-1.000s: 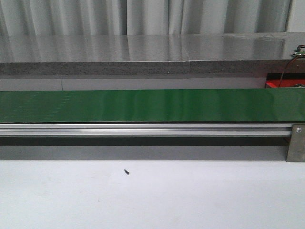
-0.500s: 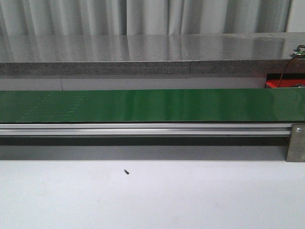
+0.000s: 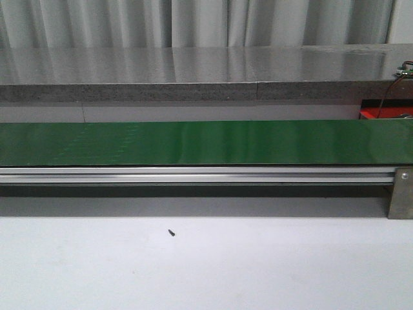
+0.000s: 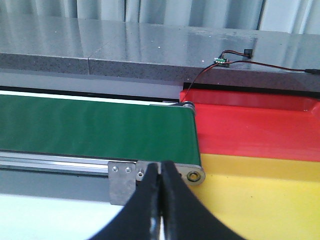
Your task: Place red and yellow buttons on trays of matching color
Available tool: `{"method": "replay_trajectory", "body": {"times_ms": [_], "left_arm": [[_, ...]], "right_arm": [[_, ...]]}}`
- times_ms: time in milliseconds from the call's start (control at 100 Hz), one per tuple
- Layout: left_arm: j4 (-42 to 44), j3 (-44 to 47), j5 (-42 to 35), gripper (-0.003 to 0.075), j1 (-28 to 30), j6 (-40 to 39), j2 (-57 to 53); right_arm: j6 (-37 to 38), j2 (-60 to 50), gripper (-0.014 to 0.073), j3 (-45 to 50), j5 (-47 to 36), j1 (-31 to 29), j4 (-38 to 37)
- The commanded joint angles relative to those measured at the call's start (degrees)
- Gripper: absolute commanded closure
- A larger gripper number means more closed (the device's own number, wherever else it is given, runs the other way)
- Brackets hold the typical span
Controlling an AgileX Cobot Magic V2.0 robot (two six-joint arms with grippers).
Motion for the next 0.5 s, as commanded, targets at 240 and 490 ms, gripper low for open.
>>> {"method": "replay_trajectory", "body": {"times_ms": [240, 490], "left_arm": [[-1.5, -2.3, -1.1, 0.0738, -0.5, -0.4, 5.7], [-1.5, -2.3, 0.4, 0.0443, -0.5, -0.4, 5.8]], "right_arm": [[-0.1, -1.0, 0.0662, -1.1, -4.8, 0.0, 0.0], [-0.1, -1.0, 0.0662, -1.1, -4.8, 0.0, 0.0]]}}
